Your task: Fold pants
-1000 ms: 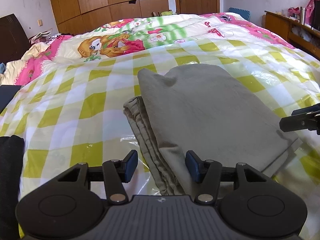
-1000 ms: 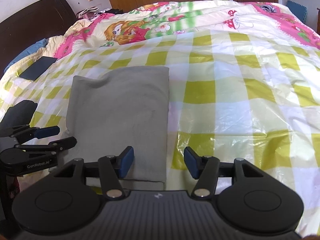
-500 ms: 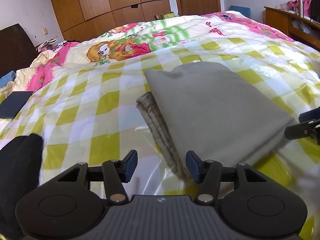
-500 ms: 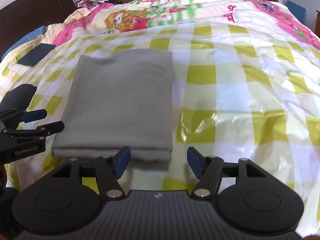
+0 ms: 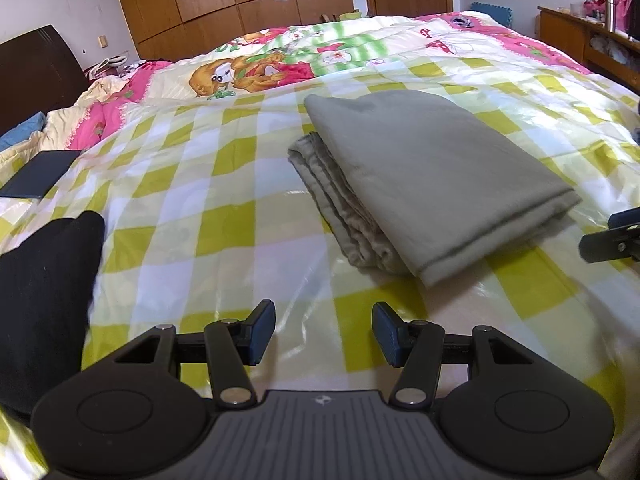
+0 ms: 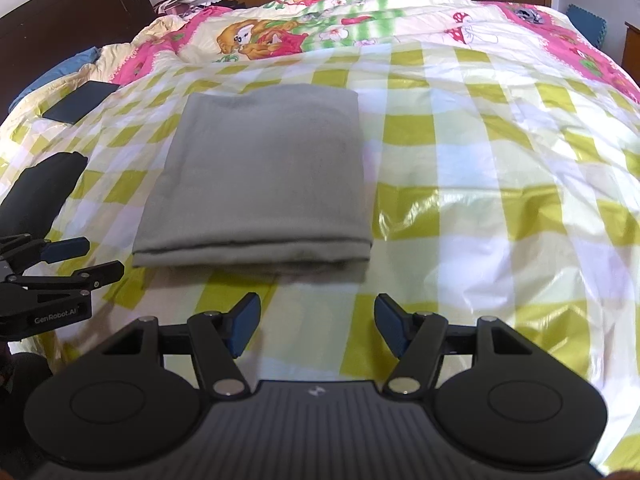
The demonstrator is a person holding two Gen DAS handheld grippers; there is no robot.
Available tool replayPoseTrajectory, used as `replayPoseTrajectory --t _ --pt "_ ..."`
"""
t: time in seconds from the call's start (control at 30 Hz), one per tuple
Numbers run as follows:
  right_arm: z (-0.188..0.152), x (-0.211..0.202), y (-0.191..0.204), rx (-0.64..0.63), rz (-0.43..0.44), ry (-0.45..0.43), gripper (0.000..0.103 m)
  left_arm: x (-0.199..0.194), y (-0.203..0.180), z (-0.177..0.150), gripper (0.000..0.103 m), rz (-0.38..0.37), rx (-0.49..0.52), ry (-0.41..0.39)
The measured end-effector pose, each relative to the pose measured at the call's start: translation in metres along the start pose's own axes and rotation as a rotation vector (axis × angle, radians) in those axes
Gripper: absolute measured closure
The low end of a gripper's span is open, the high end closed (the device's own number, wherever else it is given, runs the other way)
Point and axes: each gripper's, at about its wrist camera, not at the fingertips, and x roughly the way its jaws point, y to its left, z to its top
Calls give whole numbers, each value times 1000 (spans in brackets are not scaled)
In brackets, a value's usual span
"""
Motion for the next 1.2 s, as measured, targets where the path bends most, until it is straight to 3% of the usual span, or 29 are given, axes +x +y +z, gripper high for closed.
replayPoseTrajectory --t 0.43,0.9,1.2 --pt "-34 -13 7 58 -5 -13 37 -27 -16 -21 36 -55 -16 -23" --pt "-51 -27 18 66 -30 -51 31 -42 -30 -32 35 -55 -11 -45" --pt "-54 -28 22 57 -41 -58 31 -47 -32 -33 24 -40 -20 -70"
